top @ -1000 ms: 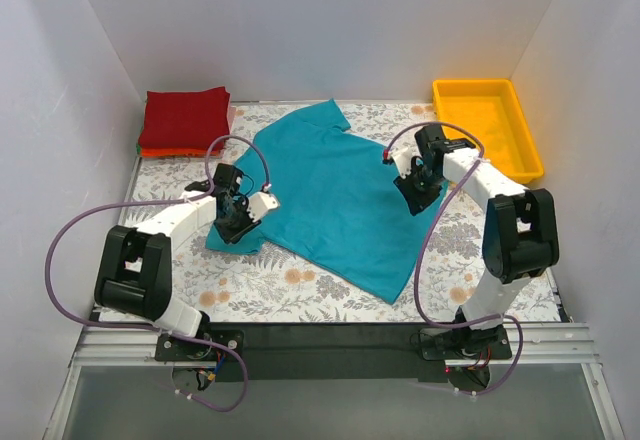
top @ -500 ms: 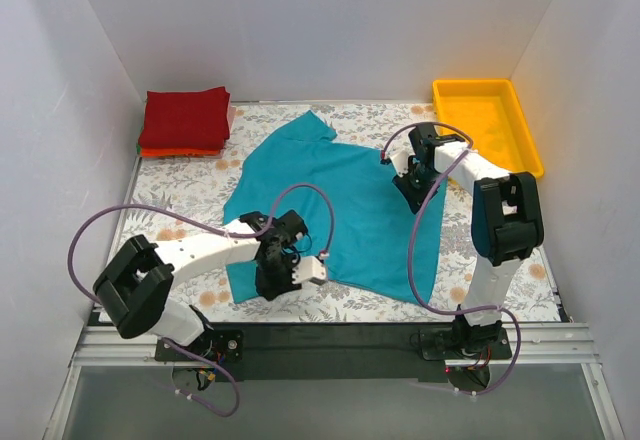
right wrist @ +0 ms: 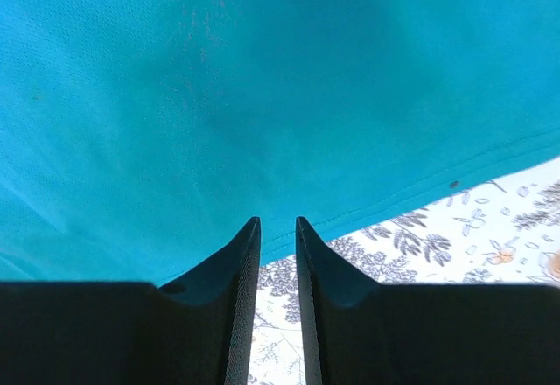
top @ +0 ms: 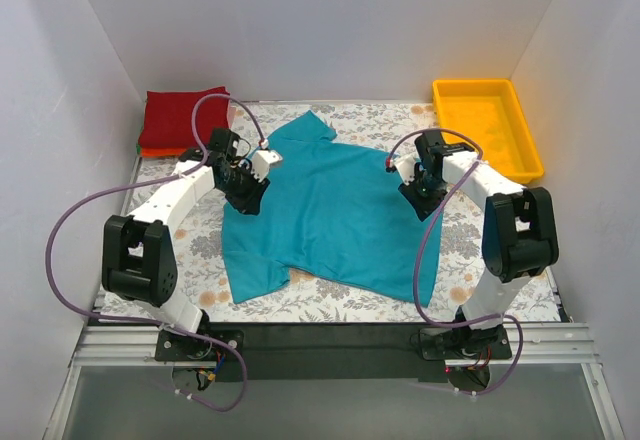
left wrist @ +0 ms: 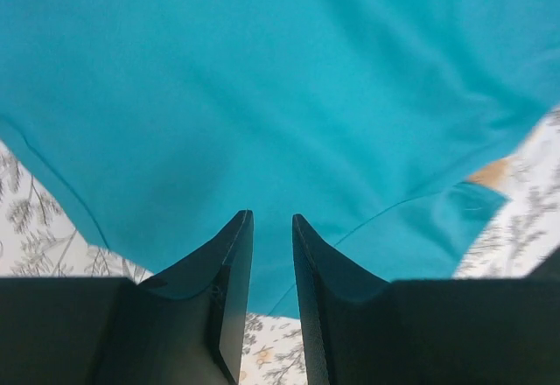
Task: Fold and stack the t-shirts
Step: Flatten the tshirt out
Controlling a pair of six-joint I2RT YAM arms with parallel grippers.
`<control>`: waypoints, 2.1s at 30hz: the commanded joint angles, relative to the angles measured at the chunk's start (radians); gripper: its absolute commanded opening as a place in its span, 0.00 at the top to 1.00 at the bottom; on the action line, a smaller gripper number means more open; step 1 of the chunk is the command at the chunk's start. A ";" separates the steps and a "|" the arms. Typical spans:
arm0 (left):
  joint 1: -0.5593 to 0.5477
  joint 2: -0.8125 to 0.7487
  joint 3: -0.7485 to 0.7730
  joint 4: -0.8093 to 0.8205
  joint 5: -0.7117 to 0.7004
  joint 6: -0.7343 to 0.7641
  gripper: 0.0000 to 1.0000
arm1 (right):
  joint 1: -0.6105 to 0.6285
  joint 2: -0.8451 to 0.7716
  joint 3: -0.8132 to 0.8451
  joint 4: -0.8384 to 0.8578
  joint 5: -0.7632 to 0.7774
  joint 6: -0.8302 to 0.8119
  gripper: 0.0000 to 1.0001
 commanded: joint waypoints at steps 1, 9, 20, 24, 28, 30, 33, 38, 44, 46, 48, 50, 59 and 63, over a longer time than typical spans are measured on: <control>0.022 0.015 -0.074 0.078 -0.107 0.040 0.76 | -0.004 0.039 -0.020 0.013 -0.002 -0.002 0.71; 0.102 -0.052 -0.390 0.146 -0.188 0.118 0.79 | -0.004 0.219 0.058 0.111 0.027 0.005 0.73; 0.094 -0.386 -0.555 -0.104 -0.135 0.216 0.79 | 0.064 0.236 0.107 0.104 -0.043 -0.044 0.70; 0.094 -0.413 -0.498 -0.152 -0.094 0.224 0.71 | 0.031 0.098 0.139 0.081 -0.171 -0.004 0.58; 0.109 -0.286 -0.291 -0.077 0.014 0.133 0.64 | -0.057 0.065 0.245 0.085 -0.235 0.045 0.48; 0.109 -0.197 -0.122 -0.025 0.043 0.018 0.59 | -0.087 0.100 0.332 0.102 -0.237 0.083 0.48; 0.120 0.007 0.108 0.077 0.094 -0.116 0.56 | -0.127 0.156 0.420 0.154 -0.213 0.160 0.51; 0.134 0.311 0.413 0.270 0.069 -0.294 0.54 | -0.134 0.243 0.458 0.291 -0.138 0.255 0.51; 0.151 0.612 0.749 0.376 -0.007 -0.441 0.54 | -0.137 0.358 0.512 0.393 -0.033 0.304 0.54; 0.152 0.656 0.809 0.423 -0.023 -0.455 0.53 | -0.140 0.381 0.509 0.435 -0.015 0.309 0.55; 0.152 0.721 0.841 0.459 -0.050 -0.484 0.52 | -0.142 0.413 0.511 0.453 -0.012 0.318 0.56; 0.152 0.768 0.902 0.486 -0.052 -0.497 0.50 | -0.142 0.438 0.521 0.459 -0.006 0.323 0.56; 0.145 0.979 1.034 0.595 -0.073 -0.523 0.46 | -0.153 0.449 0.524 0.487 -0.009 0.353 0.54; 0.134 1.022 1.062 0.624 -0.072 -0.517 0.46 | -0.157 0.463 0.526 0.487 -0.019 0.354 0.52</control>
